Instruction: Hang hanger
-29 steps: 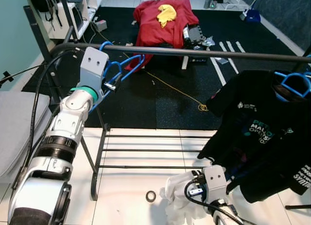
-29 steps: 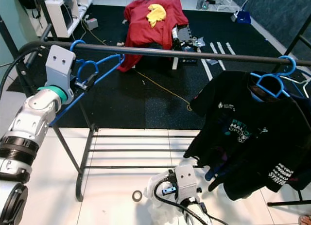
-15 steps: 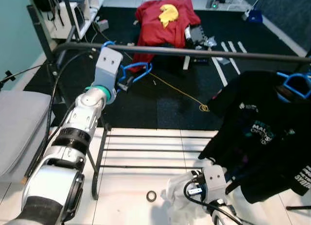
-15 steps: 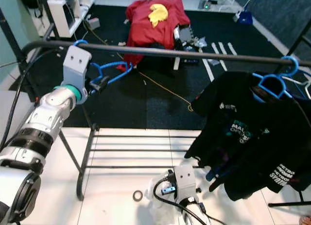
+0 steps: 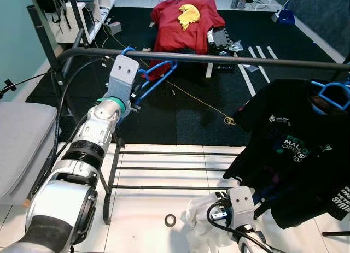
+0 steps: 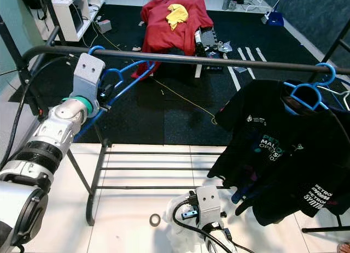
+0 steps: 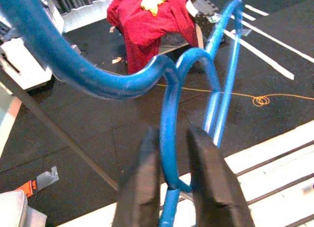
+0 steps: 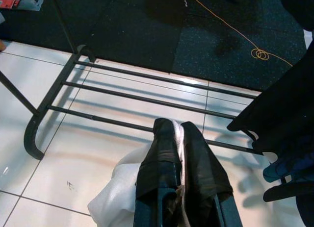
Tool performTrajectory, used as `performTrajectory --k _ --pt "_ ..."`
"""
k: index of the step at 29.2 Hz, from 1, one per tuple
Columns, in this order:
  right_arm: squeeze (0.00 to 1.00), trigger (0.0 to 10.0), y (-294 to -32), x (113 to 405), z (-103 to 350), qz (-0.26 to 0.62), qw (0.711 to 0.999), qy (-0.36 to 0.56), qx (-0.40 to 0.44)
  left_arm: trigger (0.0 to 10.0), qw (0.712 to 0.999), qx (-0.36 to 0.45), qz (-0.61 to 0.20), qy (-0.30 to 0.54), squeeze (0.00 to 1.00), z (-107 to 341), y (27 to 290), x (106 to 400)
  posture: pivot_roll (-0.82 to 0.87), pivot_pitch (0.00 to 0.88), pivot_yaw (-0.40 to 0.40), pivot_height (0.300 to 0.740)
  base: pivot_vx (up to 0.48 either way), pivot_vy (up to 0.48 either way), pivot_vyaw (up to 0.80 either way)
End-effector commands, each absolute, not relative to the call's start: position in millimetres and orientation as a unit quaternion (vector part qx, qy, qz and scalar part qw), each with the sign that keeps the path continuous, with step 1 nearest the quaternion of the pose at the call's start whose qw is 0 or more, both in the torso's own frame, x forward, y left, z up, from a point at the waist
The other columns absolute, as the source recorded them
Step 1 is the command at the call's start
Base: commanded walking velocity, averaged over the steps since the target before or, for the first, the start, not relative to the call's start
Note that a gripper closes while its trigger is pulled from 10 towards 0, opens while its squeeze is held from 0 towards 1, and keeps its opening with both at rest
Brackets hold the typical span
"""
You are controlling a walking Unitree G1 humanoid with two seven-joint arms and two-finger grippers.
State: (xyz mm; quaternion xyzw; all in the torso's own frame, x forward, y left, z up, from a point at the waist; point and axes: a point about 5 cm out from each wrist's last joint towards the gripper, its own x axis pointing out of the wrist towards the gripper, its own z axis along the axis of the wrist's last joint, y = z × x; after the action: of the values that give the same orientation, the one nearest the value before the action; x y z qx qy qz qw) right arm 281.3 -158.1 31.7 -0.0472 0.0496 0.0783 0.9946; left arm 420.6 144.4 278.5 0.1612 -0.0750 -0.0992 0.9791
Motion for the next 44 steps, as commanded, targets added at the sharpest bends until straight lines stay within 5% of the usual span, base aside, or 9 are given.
performTrajectory --k 1,13,14,23,25,39,44 --pt "0.00 10.0 -158.8 278.6 28.3 0.077 0.994 0.055 -0.047 0.0 0.977 0.170 -0.113 -0.067 0.00 274.0 139.8 421.0 -0.16 0.171 0.070 0.740 0.000 0.000 0.00" --pt "0.00 10.0 -159.9 278.3 30.6 0.075 0.995 0.049 -0.048 0.0 0.976 0.126 -0.150 -0.090 0.00 286.7 128.8 419.1 -0.17 0.170 0.072 0.740 0.000 0.000 0.00" --pt "0.00 10.0 -160.1 279.1 32.4 0.075 0.995 0.045 -0.047 10.0 0.977 0.100 -0.162 -0.094 0.00 290.9 126.4 417.3 -0.17 0.170 0.073 0.740 0.000 0.000 0.00" --pt "0.00 10.0 -158.4 283.9 46.1 0.079 0.996 0.016 -0.043 10.0 0.965 0.010 -0.246 -0.091 0.00 295.6 119.1 390.1 -0.16 0.168 0.077 0.740 0.000 0.000 0.00" --pt "0.00 10.0 -157.7 284.1 50.1 0.088 0.995 0.007 -0.044 10.0 0.954 0.093 -0.272 -0.080 0.00 272.0 117.2 371.4 -0.15 0.168 0.074 0.740 0.000 0.000 0.00" --pt "0.00 10.0 -165.7 275.1 70.1 0.204 0.965 -0.013 -0.162 10.0 0.931 0.168 -0.320 -0.055 0.00 209.9 112.9 330.3 -0.14 0.178 0.060 0.740 0.000 0.000 0.00" --pt "0.00 10.0 -205.1 296.8 148.9 0.168 0.962 -0.100 -0.191 10.0 0.905 0.177 -0.388 0.004 0.00 178.2 111.5 290.9 -0.16 0.187 0.070 0.740 0.000 0.000 0.00"
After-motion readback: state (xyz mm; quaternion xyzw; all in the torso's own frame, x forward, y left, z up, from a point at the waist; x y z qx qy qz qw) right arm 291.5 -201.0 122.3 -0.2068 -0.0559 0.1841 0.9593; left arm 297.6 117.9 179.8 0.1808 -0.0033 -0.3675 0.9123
